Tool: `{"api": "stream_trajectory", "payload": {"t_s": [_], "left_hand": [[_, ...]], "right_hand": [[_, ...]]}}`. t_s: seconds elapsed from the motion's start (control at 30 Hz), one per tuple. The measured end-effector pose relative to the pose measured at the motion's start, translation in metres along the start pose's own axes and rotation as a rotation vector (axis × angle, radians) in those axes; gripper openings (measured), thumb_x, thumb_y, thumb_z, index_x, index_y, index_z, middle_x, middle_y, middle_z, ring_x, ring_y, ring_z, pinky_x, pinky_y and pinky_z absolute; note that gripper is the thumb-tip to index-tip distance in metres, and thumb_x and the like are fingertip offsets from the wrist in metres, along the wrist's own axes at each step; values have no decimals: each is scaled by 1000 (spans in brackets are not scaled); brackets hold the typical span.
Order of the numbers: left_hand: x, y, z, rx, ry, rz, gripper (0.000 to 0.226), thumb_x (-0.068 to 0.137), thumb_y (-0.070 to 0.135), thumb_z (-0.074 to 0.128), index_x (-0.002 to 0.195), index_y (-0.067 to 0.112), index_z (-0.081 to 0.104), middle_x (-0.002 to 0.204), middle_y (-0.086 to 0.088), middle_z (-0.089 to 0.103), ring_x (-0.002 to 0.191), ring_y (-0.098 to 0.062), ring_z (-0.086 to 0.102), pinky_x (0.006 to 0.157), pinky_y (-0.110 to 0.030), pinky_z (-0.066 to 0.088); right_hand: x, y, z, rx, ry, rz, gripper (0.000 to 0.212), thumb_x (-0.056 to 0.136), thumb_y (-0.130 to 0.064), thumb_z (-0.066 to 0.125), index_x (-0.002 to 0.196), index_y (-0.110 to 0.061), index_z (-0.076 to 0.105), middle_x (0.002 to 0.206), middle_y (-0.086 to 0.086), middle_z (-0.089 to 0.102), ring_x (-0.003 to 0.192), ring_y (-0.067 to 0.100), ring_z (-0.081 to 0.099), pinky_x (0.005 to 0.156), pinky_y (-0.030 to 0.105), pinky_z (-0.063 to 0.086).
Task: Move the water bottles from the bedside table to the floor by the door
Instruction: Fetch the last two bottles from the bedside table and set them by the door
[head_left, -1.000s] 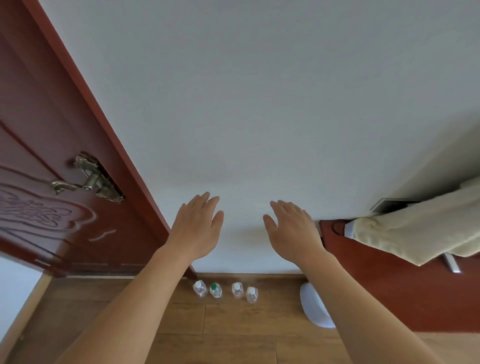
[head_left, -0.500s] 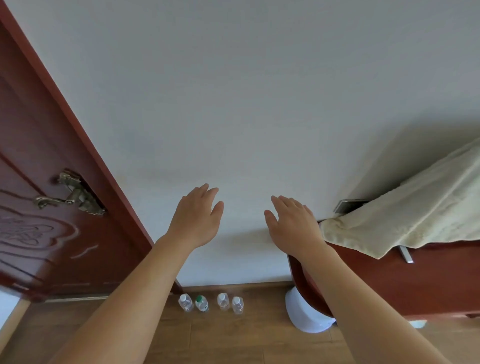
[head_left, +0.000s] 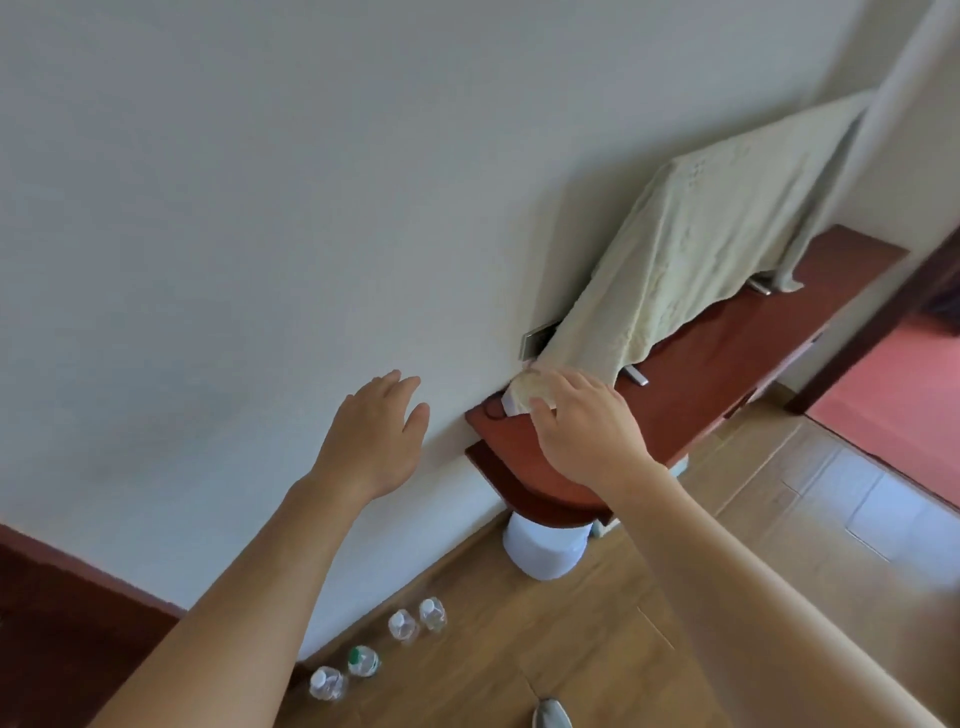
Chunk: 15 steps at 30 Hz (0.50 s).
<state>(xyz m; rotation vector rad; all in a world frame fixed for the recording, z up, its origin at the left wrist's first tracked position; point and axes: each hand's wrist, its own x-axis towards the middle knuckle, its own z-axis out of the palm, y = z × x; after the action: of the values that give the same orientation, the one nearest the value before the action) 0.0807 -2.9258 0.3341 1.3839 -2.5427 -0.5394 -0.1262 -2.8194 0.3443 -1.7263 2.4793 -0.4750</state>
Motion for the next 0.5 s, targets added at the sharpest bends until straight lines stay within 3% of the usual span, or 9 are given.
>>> {"api": "stream_trajectory", "payload": {"t_s": [0.17,0.27,0.4,0.5], "left_hand": [[-2,19,1,16,-54,199,49,106,30,32,152,14,36,161,-6,27,149,-20,21,120,-37,17],[-12,39,2,10,-69,305,44,106,27,33,145,11,45,154,-9,38,141,-23,32,115,-37,25],[-29,70,10,-16,-87,448,40,105,26,34,137,10,51,151,-9,42,139,-23,36,114,-36,28],[-44,100,18,-37,-96,540,42,104,28,36,140,11,50,151,-8,42,139,-23,35,115,-36,25]], "right_hand": [[-50,4,-10,5,54,232,41,101,-37,33,133,-20,51,137,-4,54,127,19,45,106,35,32],[-86,5,-21,-11,78,338,43,101,-37,33,133,-13,51,135,2,55,128,22,44,109,37,30],[-131,13,-37,-24,137,458,40,100,-36,33,126,-12,54,130,1,57,126,22,45,108,37,30],[-168,25,-49,-25,173,523,43,93,-38,22,110,-19,56,117,-5,60,115,20,52,100,38,40]]}}
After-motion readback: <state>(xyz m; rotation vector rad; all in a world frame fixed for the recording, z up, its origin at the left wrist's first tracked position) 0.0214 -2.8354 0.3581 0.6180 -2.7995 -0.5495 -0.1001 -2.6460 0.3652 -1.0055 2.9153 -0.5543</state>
